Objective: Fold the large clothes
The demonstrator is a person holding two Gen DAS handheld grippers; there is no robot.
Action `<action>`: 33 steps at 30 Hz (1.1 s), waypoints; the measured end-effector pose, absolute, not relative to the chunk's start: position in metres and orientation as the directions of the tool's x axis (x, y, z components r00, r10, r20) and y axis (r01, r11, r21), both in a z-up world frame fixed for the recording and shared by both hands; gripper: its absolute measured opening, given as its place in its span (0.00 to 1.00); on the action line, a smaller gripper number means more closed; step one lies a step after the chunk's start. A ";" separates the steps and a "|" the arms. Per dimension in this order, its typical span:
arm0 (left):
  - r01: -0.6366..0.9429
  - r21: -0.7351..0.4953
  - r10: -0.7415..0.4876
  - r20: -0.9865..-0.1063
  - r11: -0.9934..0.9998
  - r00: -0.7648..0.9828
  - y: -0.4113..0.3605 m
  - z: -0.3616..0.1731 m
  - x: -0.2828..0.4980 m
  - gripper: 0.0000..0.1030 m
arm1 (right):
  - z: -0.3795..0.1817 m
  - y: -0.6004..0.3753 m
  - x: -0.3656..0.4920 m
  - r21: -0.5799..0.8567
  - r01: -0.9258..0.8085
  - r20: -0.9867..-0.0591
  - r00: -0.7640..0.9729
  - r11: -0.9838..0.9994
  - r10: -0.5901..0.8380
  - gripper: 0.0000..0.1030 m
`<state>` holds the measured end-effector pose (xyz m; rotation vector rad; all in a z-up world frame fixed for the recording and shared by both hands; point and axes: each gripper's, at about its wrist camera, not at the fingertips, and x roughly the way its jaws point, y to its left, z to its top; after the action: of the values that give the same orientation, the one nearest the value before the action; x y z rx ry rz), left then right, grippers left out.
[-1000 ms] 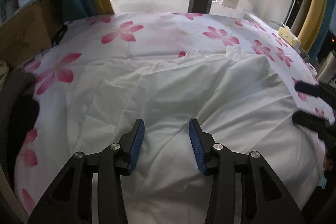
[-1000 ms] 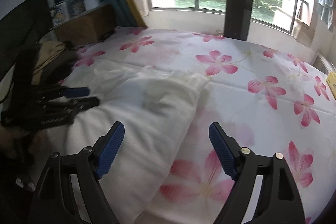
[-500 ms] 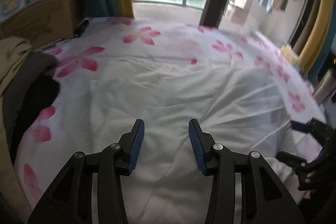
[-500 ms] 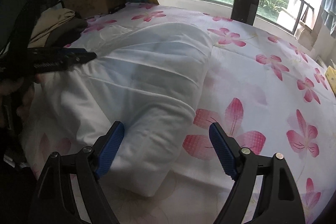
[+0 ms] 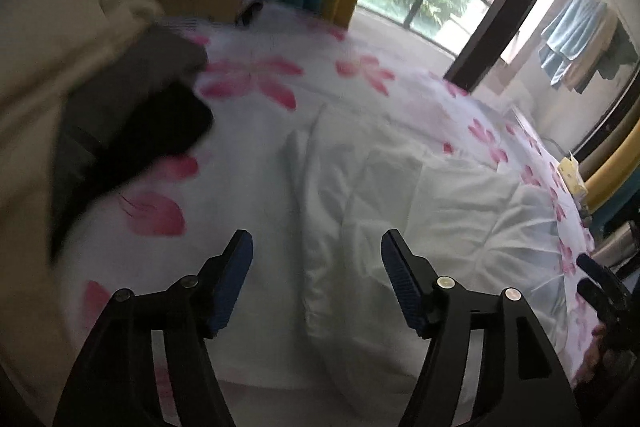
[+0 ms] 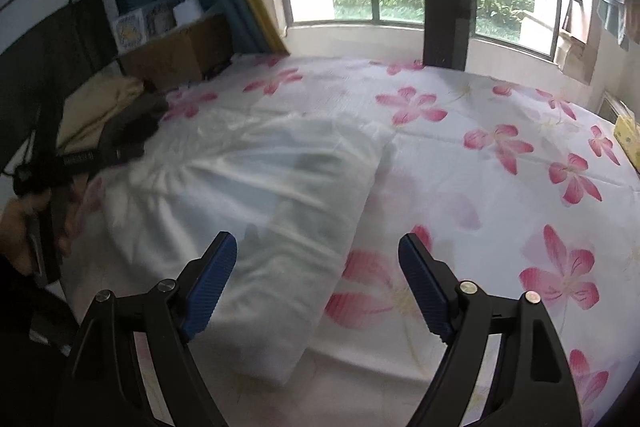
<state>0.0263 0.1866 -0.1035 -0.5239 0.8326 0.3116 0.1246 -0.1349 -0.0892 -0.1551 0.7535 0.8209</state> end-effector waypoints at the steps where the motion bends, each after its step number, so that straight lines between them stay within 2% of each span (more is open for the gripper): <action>1: -0.450 -0.312 0.068 -0.757 0.837 0.650 0.185 -0.102 0.027 0.71 | -0.087 -0.136 0.129 0.156 -0.704 -0.657 0.450 0.693 0.605 0.80; 4: -0.420 -0.344 0.017 -0.758 0.840 0.652 0.183 -0.103 0.034 0.76 | -0.088 -0.136 0.137 0.152 -0.695 -0.658 0.459 0.703 0.597 0.80; 10: -0.265 -0.507 -0.216 -0.703 0.820 0.677 0.171 -0.110 0.051 0.77 | -0.098 -0.128 0.152 0.166 -0.685 -0.679 0.442 0.709 0.586 0.80; 14: -0.199 -0.577 -0.316 -0.666 0.792 0.676 0.159 -0.112 0.057 0.77 | -0.110 -0.120 0.160 0.167 -0.681 -0.702 0.426 0.713 0.571 0.80; 17: -0.173 -0.555 -0.304 -0.659 0.814 0.688 0.145 -0.104 0.059 0.77 | -0.115 -0.114 0.163 0.162 -0.679 -0.708 0.425 0.716 0.564 0.80; 20: -0.105 -0.580 -0.369 -0.636 0.807 0.678 0.125 -0.102 0.068 0.80 | -0.116 -0.111 0.164 0.157 -0.683 -0.707 0.428 0.714 0.564 0.80; 26: -0.083 -0.513 -0.351 -0.689 0.855 0.634 0.104 -0.107 0.083 0.82 | -0.118 -0.108 0.164 0.158 -0.686 -0.708 0.423 0.711 0.565 0.80; 30: -0.082 -0.428 -0.297 -0.740 0.900 0.603 0.102 -0.105 0.089 0.82 | -0.118 -0.110 0.164 0.169 -0.683 -0.706 0.420 0.711 0.570 0.80; 33: -0.117 -0.428 -0.286 -0.759 0.896 0.585 0.110 -0.107 0.089 0.82 | -0.116 -0.112 0.163 0.174 -0.684 -0.704 0.417 0.708 0.575 0.80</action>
<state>0.0894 0.1102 -0.1065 -0.4667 0.9497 -0.1028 0.1628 -0.1124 -0.1158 -0.1484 0.8207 0.7937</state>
